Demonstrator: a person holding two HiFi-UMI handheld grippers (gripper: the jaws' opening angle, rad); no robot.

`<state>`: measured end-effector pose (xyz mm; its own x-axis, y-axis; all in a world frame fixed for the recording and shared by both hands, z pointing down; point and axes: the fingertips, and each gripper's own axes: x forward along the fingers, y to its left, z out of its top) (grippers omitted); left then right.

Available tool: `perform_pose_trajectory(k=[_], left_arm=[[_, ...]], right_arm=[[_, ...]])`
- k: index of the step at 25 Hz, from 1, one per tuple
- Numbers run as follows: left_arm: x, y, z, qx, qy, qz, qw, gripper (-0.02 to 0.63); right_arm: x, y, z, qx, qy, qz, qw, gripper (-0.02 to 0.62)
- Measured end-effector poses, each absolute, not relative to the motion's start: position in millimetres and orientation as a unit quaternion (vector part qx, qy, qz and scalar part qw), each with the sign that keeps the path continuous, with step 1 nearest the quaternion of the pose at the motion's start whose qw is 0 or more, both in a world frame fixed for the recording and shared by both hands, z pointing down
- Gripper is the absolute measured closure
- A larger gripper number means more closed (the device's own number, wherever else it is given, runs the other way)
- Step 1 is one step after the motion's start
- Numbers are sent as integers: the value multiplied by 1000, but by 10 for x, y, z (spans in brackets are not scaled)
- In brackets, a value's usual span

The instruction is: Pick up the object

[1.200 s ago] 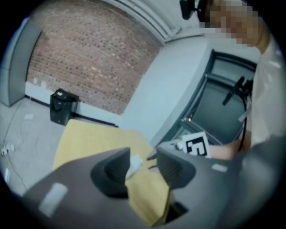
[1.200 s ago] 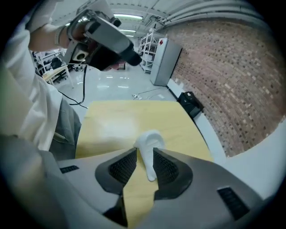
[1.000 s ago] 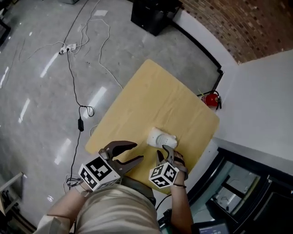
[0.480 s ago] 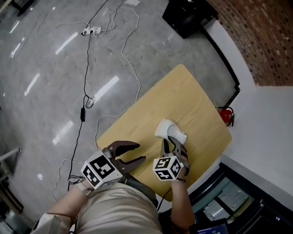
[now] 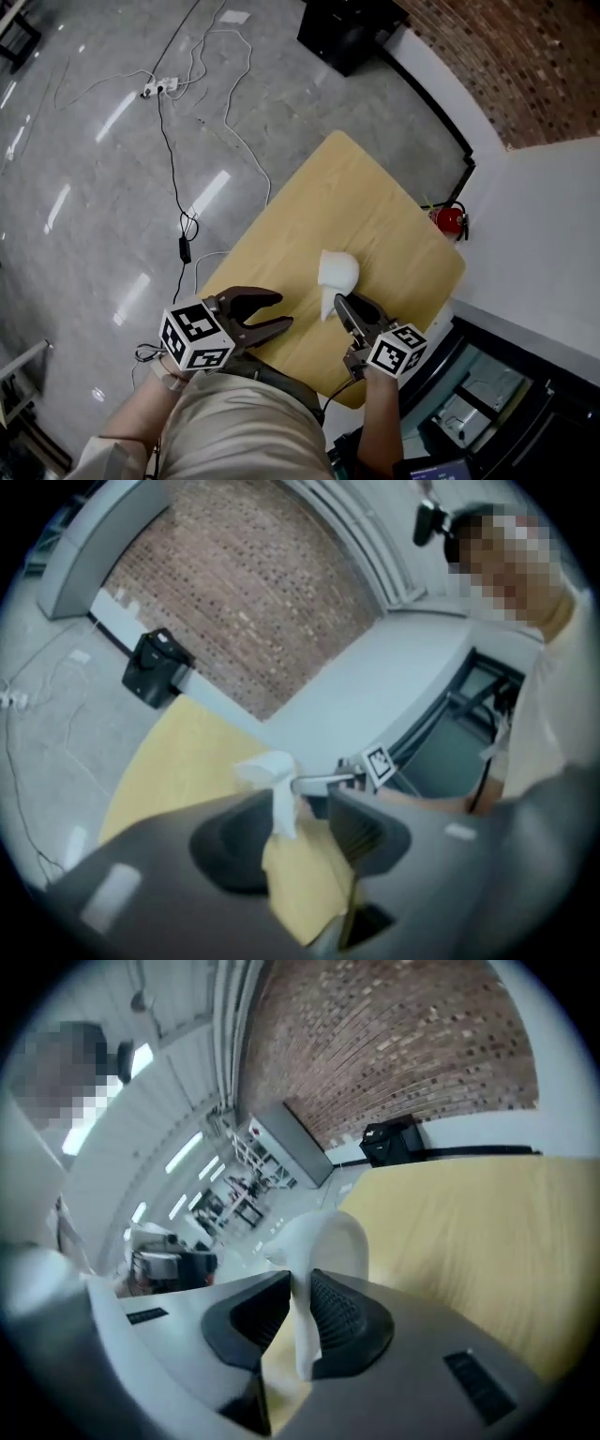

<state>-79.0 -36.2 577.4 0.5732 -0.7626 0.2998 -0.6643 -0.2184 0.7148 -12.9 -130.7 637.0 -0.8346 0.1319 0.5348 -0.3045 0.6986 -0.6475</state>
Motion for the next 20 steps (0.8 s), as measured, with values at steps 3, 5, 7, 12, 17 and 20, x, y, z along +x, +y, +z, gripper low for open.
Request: perform_pose_trajectory(k=[3, 5, 7, 12, 17, 20], left_arm=[[-787, -513, 5589, 789, -419, -116, 434, 436], [-785, -646, 5416, 809, -389, -131, 421, 416], [-761, -789, 5188, 834, -353, -137, 401, 388], [-453, -1046, 4572, 902, -239, -99, 345, 301], [71, -959, 4097, 942, -143, -48, 299, 276], [176, -986, 3954, 946, -162, -31, 278, 241]], right_arm=[[-33, -1342, 5881, 16, -869, 464, 168, 518], [60, -1357, 5484, -21, -864, 495, 94, 519], [180, -1336, 5088, -58, -857, 511, 30, 519], [434, -1192, 4379, -118, -857, 495, -77, 519], [366, -817, 4015, -214, -873, 430, -84, 518], [359, -797, 3854, -212, -894, 387, -79, 518]])
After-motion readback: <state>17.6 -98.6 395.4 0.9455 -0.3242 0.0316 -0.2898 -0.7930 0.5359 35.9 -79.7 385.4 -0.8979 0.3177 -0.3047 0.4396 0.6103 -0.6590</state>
